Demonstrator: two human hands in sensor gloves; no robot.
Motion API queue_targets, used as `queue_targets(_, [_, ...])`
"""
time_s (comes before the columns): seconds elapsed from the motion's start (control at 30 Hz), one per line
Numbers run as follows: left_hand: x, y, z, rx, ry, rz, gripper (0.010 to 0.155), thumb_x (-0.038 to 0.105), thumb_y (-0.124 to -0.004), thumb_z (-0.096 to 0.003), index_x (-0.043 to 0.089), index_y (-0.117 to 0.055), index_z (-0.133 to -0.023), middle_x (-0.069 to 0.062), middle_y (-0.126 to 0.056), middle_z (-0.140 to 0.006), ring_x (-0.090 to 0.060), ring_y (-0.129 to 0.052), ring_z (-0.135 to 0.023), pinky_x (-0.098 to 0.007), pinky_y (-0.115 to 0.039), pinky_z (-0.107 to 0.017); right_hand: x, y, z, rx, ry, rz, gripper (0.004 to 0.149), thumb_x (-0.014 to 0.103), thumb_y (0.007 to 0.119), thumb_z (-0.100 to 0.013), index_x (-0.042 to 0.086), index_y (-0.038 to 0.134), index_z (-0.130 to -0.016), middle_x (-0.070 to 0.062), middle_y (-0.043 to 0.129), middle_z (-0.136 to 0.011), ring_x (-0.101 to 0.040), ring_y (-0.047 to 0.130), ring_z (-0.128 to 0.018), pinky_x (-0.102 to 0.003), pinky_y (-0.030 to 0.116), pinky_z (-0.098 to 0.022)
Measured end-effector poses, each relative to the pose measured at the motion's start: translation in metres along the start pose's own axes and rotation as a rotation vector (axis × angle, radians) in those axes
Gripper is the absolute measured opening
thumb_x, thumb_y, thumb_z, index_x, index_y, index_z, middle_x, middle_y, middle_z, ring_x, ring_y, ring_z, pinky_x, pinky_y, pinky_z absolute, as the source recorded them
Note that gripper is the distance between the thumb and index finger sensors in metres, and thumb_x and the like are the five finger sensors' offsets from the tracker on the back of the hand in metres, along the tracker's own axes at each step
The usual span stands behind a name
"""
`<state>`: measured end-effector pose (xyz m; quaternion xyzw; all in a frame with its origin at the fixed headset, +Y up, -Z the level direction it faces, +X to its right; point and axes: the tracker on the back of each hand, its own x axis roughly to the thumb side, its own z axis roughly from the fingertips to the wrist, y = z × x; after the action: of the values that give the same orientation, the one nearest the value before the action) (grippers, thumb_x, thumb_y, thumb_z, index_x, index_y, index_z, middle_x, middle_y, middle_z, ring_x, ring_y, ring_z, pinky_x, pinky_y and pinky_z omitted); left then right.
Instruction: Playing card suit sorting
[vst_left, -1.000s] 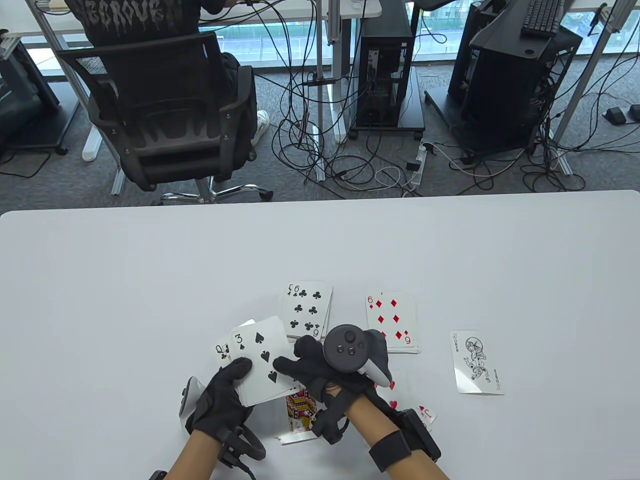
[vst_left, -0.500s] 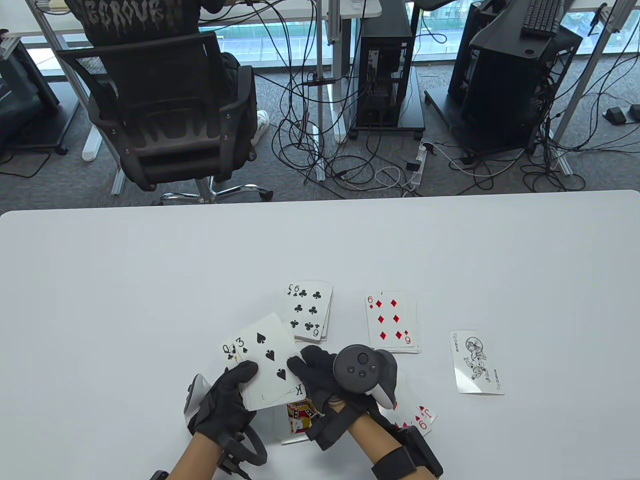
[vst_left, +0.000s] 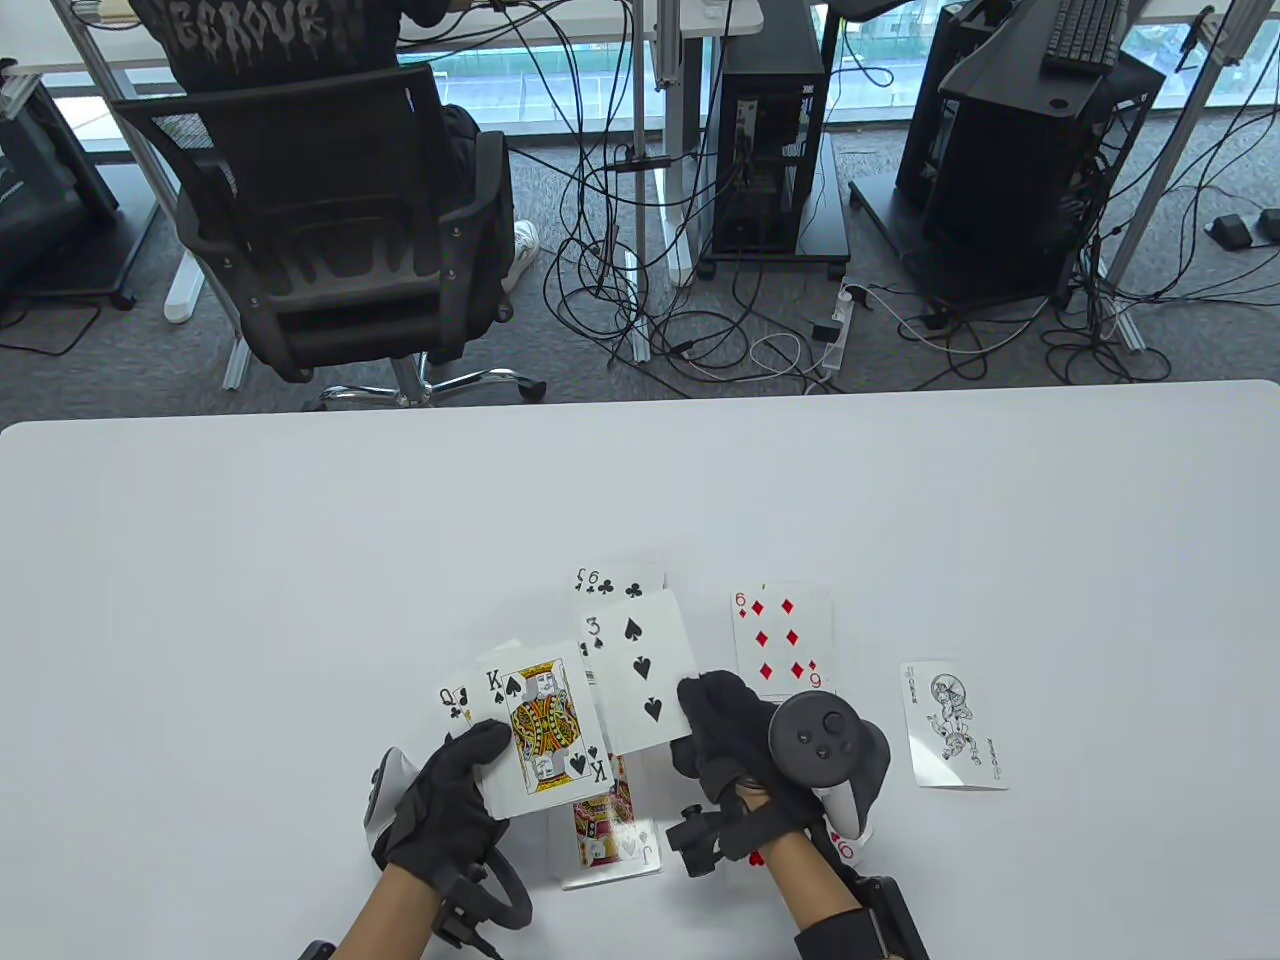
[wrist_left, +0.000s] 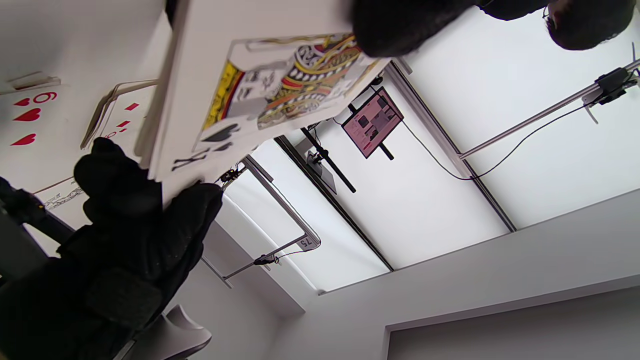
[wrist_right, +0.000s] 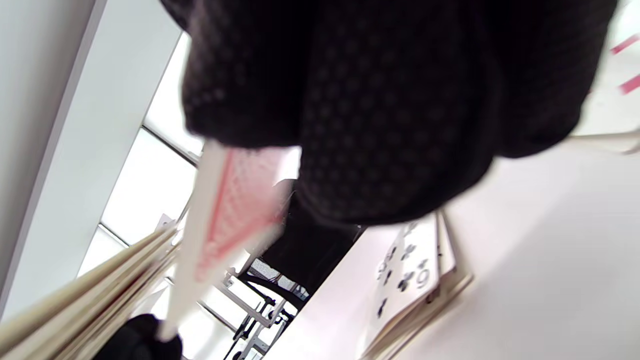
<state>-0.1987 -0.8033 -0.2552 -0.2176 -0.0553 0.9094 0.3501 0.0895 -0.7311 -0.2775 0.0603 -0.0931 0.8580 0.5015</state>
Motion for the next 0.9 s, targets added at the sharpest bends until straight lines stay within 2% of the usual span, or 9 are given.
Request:
queue_targets(0.1, [0.001,0.000,0.000,0.006,-0.011,0.011,0.054,0.041,-0.065,-0.0627,0.035,-0.036,-0.108,0.009,-0.055,-0.111,-0.016,-0.073,-0.099,-0.039,-0.066,-0.074,-0.008,0.005,0.007,0.110,0.065,-0.002,0.042,0.020,0.067,-0.053,-0.019,0.076,-0.067,-0.003,0.095,-0.026,-0.022,0.099,-0.010,-0.044,0.089,-0.021])
queue_targets(0.13, [0.001,0.000,0.000,0.010,-0.009,0.004,0.054,0.041,-0.065,-0.0628,0.034,-0.036,-0.108,0.009,-0.055,-0.111,-0.016,-0.073,-0.099,-0.039,-0.066,-0.074,-0.010,0.012,0.011,0.175,0.083,-0.009,0.043,0.020,0.067,-0.054,-0.020,0.075,-0.068,-0.003,0.095,-0.025,-0.021,0.099,-0.009,-0.043,0.089,-0.021])
queue_targets(0.23, [0.000,0.001,0.001,0.017,-0.003,0.009,0.054,0.041,-0.065,-0.0628,0.035,-0.036,-0.108,0.009,-0.055,-0.111,-0.016,-0.073,-0.099,-0.039,-0.066,-0.074,-0.008,0.029,0.020,0.262,0.079,0.047,0.043,0.019,0.067,-0.054,-0.021,0.075,-0.069,-0.002,0.094,-0.024,-0.020,0.099,-0.007,-0.042,0.089,-0.019])
queue_targets(0.37, [0.000,0.001,0.001,0.018,-0.002,0.012,0.054,0.041,-0.065,-0.0628,0.034,-0.036,-0.108,0.009,-0.055,-0.111,-0.016,-0.074,-0.099,-0.039,-0.066,-0.074,0.001,0.055,0.027,0.375,0.062,0.217,0.046,0.019,0.066,-0.054,-0.023,0.072,-0.071,-0.002,0.094,-0.023,-0.020,0.098,-0.005,-0.042,0.089,-0.017])
queue_targets(0.57, [0.000,0.002,0.001,0.022,0.002,0.010,0.054,0.041,-0.065,-0.0629,0.034,-0.036,-0.108,0.009,-0.055,-0.111,-0.016,-0.073,-0.099,-0.039,-0.066,-0.074,0.011,0.077,0.034,0.530,0.040,0.555,0.052,0.021,0.066,-0.055,-0.026,0.067,-0.075,-0.001,0.094,-0.022,-0.019,0.098,-0.003,-0.040,0.089,-0.016])
queue_targets(0.73, [0.000,0.001,0.002,0.029,0.009,0.005,0.054,0.041,-0.065,-0.0629,0.034,-0.036,-0.108,0.009,-0.055,-0.111,-0.016,-0.073,-0.099,-0.039,-0.066,-0.074,0.016,0.090,0.041,0.591,-0.003,0.731,0.055,0.024,0.067,-0.055,-0.027,0.065,-0.076,-0.002,0.094,-0.022,-0.020,0.097,-0.003,-0.041,0.088,-0.015])
queue_targets(0.9, [0.000,0.002,0.002,0.031,0.010,0.001,0.054,0.041,-0.065,-0.0628,0.034,-0.036,-0.108,0.009,-0.055,-0.111,-0.016,-0.073,-0.099,-0.039,-0.066,-0.074,0.019,0.099,0.046,0.623,-0.037,0.829,0.060,0.027,0.068,-0.056,-0.028,0.061,-0.079,-0.005,0.094,-0.025,-0.023,0.096,-0.005,-0.044,0.087,-0.015])
